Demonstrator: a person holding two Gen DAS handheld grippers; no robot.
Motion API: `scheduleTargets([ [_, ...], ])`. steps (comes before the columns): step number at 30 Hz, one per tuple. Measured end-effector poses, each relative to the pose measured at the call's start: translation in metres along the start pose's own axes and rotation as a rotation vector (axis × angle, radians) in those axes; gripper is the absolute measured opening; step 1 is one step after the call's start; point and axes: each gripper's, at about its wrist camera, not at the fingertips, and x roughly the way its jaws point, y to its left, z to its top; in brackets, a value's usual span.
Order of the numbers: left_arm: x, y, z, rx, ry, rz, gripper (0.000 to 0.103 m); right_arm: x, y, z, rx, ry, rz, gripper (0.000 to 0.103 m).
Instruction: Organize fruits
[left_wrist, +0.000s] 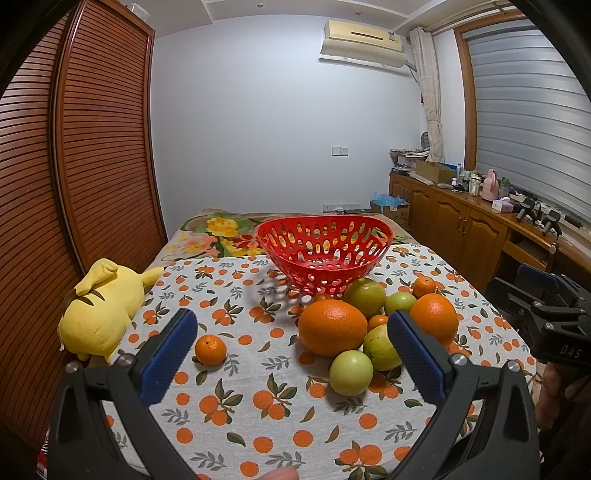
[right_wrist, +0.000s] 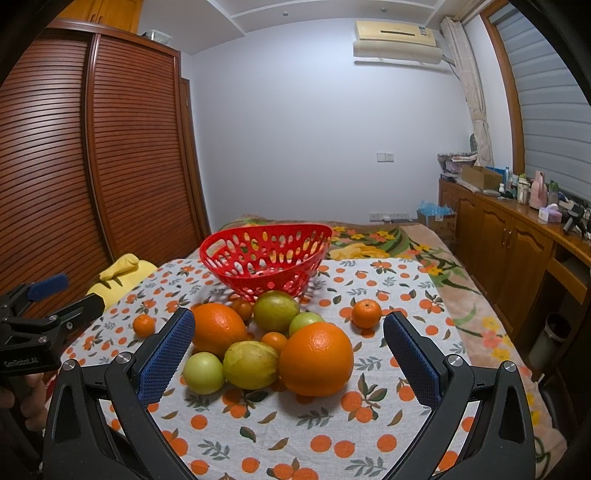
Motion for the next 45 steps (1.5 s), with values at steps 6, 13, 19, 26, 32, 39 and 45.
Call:
scheduleTargets([
  [6, -0.001, -0.002, 0.000, 0.003, -0.005, 0.000, 0.103, 0.000, 0.000, 0.000, 0.000, 0.000, 0.000, 0.103],
  [13, -0.001, -0.002, 0.000, 0.001, -0.008, -0.001, 0.103, -0.001, 0.000, 0.002, 0.000, -0.003, 0.000, 0.103],
  [19, -0.002, -0.003, -0.001, 0.001, -0.008, -0.003, 0.103, -0.001, 0.000, 0.001, 0.002, -0.002, 0.000, 0.103],
  [26, -0.002, -0.004, -0.001, 0.000, -0.008, -0.005, 0.103, -0.001, 0.000, 0.001, 0.001, -0.004, 0.000, 0.103],
  [32, -0.003, -0.005, -0.001, -0.001, -0.009, -0.010, 0.103, -0.001, 0.000, 0.001, 0.000, -0.004, 0.001, 0.103],
  [39, 0.000, -0.007, -0.002, 0.001, 0.001, -0.013, 0.103, -0.001, 0.000, 0.000, -0.001, -0.004, -0.001, 0.103],
  [45, 0.010, -0.006, -0.009, 0.009, 0.031, -0.019, 0.103, -0.001, 0.002, 0.002, 0.001, 0.002, -0.004, 0.103],
])
